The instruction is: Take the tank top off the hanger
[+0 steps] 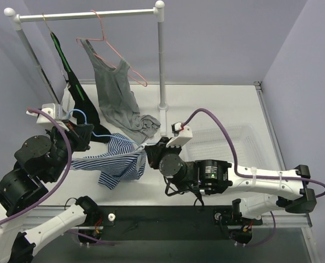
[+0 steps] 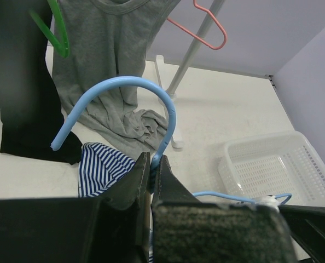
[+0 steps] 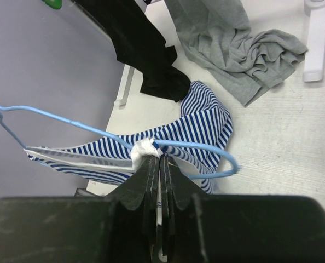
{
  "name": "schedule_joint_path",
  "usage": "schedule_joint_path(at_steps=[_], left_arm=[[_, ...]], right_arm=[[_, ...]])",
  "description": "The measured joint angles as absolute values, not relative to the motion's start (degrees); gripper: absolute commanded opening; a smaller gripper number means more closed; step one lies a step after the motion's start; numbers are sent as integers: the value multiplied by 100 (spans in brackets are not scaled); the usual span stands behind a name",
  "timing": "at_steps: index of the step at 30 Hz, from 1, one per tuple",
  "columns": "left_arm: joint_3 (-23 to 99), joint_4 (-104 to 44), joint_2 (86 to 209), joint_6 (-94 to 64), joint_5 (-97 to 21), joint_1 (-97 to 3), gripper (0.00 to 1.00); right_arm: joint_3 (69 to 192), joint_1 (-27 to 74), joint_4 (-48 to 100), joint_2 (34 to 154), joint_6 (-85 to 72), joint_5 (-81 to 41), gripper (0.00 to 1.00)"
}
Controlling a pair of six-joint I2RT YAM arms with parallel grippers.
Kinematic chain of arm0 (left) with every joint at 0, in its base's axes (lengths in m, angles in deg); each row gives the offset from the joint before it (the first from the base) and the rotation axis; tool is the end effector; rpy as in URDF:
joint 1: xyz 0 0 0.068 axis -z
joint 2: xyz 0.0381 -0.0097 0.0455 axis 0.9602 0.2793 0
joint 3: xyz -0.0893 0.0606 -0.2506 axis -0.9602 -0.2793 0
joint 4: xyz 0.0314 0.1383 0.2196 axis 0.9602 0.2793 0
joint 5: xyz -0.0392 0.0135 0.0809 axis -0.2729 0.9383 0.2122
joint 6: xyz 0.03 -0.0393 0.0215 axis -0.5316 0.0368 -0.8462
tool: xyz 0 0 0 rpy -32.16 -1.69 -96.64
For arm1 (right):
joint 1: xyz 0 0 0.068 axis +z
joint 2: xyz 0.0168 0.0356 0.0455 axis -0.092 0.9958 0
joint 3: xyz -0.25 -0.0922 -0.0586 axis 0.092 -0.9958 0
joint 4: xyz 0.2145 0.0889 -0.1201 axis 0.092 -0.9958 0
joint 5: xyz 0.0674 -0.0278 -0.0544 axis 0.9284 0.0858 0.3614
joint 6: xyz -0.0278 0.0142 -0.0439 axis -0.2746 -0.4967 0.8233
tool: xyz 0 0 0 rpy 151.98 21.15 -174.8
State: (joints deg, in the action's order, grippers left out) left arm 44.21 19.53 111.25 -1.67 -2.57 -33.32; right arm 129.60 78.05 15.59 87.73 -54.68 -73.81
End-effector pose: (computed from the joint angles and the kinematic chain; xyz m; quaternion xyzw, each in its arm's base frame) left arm 0.0674 -0.0360 0.4655 -0.0535 0.7518 -0.1901 0.6291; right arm 0.0594 0.2885 0.4076 0.0633 0.7514 0.4374 0.4900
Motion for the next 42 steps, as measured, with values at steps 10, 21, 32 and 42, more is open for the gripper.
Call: schedule_joint_path(at_steps=[10,21,32,42], left_arm=[[4588,2027,11243,-239,108,-3299,0],[4856,2049,11348,-291,75,-3299,0],[4642,1577,10688,-956,-1450,-3301,0],[4605,1507,10093,-1620,-3551,-3301,0]], right_arm=[[11889,7796,1745,7363,-5369,-7729,0],[10684,7794,1950,6668,-5225,-7578,0],[10039,7788,3417,6311,-3579,-6028,55],[9959,7698,3589,5245,-2161,-4726,76]])
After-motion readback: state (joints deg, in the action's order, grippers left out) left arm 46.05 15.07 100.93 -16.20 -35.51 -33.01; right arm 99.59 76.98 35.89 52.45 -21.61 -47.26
